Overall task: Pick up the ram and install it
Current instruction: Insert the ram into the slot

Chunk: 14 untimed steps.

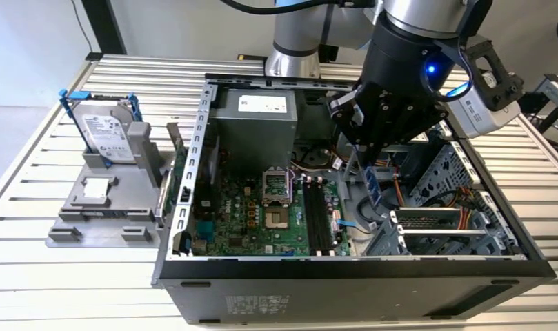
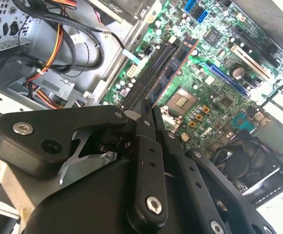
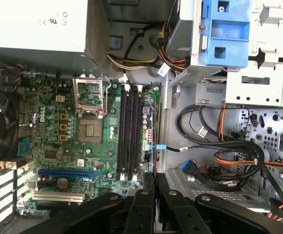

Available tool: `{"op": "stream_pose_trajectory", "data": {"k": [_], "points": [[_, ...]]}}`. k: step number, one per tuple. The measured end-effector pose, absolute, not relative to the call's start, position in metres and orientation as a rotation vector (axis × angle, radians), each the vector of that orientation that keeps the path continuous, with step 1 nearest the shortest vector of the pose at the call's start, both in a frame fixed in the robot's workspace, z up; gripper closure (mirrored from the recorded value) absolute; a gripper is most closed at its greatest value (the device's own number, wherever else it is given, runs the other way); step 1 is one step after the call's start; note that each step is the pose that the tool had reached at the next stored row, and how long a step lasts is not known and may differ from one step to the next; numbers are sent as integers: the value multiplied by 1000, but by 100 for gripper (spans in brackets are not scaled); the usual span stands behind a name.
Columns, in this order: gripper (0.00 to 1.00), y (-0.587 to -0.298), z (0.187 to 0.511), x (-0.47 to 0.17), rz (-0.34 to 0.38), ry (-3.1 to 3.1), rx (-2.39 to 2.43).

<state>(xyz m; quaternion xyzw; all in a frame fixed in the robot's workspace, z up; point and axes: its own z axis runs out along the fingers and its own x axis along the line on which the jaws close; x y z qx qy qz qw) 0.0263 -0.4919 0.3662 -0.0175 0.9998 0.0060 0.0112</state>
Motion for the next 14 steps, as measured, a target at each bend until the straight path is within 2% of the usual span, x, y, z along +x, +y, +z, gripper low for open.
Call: {"op": "stream_pose_trajectory", "data": {"k": [14], "points": [[100, -491, 357, 26, 18, 3119, -52]]}}
